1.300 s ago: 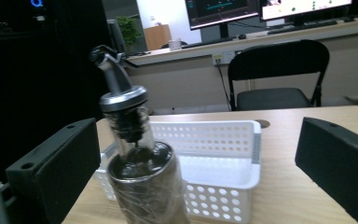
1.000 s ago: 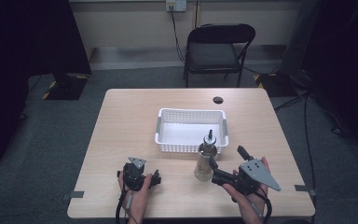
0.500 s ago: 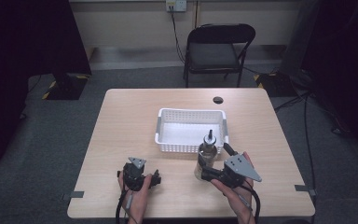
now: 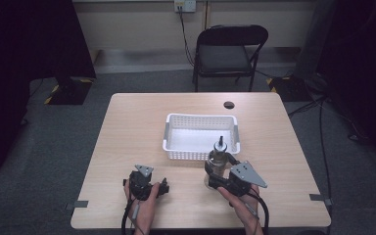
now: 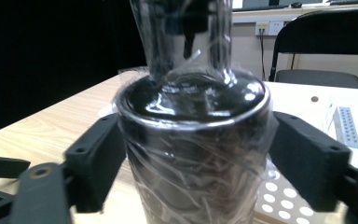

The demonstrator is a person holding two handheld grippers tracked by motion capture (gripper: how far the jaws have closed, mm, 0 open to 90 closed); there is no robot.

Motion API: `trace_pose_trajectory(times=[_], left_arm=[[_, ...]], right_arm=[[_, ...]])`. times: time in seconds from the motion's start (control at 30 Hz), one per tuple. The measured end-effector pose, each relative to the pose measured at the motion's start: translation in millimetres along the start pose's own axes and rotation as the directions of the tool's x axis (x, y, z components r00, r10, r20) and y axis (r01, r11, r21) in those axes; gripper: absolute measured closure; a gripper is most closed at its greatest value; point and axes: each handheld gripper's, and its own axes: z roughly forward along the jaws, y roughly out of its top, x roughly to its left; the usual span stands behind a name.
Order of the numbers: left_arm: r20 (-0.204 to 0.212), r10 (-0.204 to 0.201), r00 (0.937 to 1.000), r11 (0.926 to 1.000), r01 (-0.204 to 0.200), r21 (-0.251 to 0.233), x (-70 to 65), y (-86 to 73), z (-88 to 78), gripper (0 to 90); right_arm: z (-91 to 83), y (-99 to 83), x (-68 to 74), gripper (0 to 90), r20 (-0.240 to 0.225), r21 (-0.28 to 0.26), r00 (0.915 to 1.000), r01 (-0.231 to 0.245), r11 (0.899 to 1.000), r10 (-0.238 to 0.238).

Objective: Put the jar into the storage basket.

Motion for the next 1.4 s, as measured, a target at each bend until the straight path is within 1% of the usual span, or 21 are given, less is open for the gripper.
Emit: trace_pose_trajectory(times=[0.03, 0.1, 0.17, 0.27, 0.4, 0.67, 0.8, 0.93, 1.2, 1.33, 1.4], left_arm=[[0.000, 0.000, 1.0000, 1.0000, 0.000, 0.000, 0.0, 0.0, 0.0, 0.0], [0.000, 0.000, 1.0000, 1.0000, 0.000, 0.000, 0.0, 0.0, 0.0, 0.0], [0.000, 0.000, 1.0000, 1.0000, 0.000, 0.000, 0.0, 0.0, 0.0, 0.0], [0.000, 0.000, 1.0000, 1.0000, 0.000, 0.000, 0.0, 0.0, 0.0, 0.0], [0.000, 0.000, 1.0000, 1.0000, 0.000, 0.000, 0.0, 0.0, 0.0, 0.0], [0.000, 0.000, 1.0000, 1.0000, 0.000, 0.000, 0.0, 0.0, 0.0, 0.0], [0.000, 0.000, 1.0000, 1.0000, 0.000, 0.000, 0.0, 0.0, 0.0, 0.0], [0.000, 0.000, 1.0000, 1.0000, 0.000, 0.000, 0.0, 0.0, 0.0, 0.0], [0.000, 0.000, 1.0000, 1.0000, 0.000, 0.000, 0.0, 0.0, 0.0, 0.0], [0.000, 0.000, 1.0000, 1.0000, 0.000, 0.000, 0.0, 0.0, 0.0, 0.0], [0.000, 0.000, 1.0000, 1.0000, 0.000, 0.000, 0.0, 0.0, 0.0, 0.0]], right_arm=[[0.4, -0.7, -0.1, 25.0, -0.002, 0.001, 1.0000, -0.004, 1.000, 0.004], [0.6, -1.3, -1.4, 29.4, -0.027, 0.005, 0.9992, -0.028, 1.000, 0.028], [0.6, -1.3, -1.1, 30.5, -0.027, 0.007, 0.9994, -0.020, 1.000, 0.020], [0.3, -0.4, -1.9, 31.0, -0.036, 0.014, 0.9993, -0.012, 1.000, 0.012], [0.1, 0.6, -1.8, 31.5, -0.035, 0.022, 0.9994, 0.001, 1.000, 0.000], [-0.3, 4.8, -1.8, 32.1, -0.037, 0.054, 0.9993, 0.005, 0.999, -0.003], [-0.9, 5.3, -3.0, 32.1, -0.053, 0.057, 0.9986, 0.012, 0.998, -0.009], [-1.3, 6.3, -2.3, 32.3, -0.049, 0.067, 0.9987, 0.016, 0.998, -0.013], [-3.1, 9.6, -4.5, 32.5, -0.042, 0.086, 0.9991, 0.003, 0.996, 0.000], [-4.6, 12.6, -5.6, 32.6, -0.040, 0.090, 0.9992, 0.002, 0.996, 0.001], [-5.2, 15.0, -6.0, 32.6, -0.043, 0.089, 0.9990, -0.006, 0.996, 0.010]])
